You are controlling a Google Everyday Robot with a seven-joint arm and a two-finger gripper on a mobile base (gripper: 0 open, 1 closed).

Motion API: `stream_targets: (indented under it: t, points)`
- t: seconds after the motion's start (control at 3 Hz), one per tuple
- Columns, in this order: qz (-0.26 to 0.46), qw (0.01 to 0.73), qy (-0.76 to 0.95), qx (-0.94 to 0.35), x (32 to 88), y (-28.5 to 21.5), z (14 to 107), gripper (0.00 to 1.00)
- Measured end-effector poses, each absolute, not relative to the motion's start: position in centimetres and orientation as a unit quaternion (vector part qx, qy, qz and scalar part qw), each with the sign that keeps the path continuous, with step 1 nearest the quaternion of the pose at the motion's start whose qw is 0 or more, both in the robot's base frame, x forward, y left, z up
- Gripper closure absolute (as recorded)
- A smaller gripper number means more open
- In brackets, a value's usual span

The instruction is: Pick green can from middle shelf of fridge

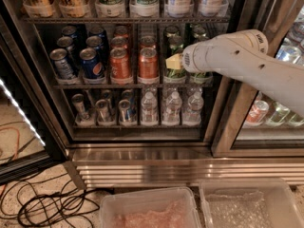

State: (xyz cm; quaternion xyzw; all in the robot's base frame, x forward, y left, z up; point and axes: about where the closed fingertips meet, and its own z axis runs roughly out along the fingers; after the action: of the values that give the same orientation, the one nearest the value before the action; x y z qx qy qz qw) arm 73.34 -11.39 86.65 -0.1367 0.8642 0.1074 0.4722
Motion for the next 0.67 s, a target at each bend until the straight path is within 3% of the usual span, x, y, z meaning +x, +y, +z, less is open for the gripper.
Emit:
stream_targets:
  t: [0.67]
  points:
    - [0.133, 0.411, 0.883, -0.184, 65.9, -11.8, 89.5, 1.00]
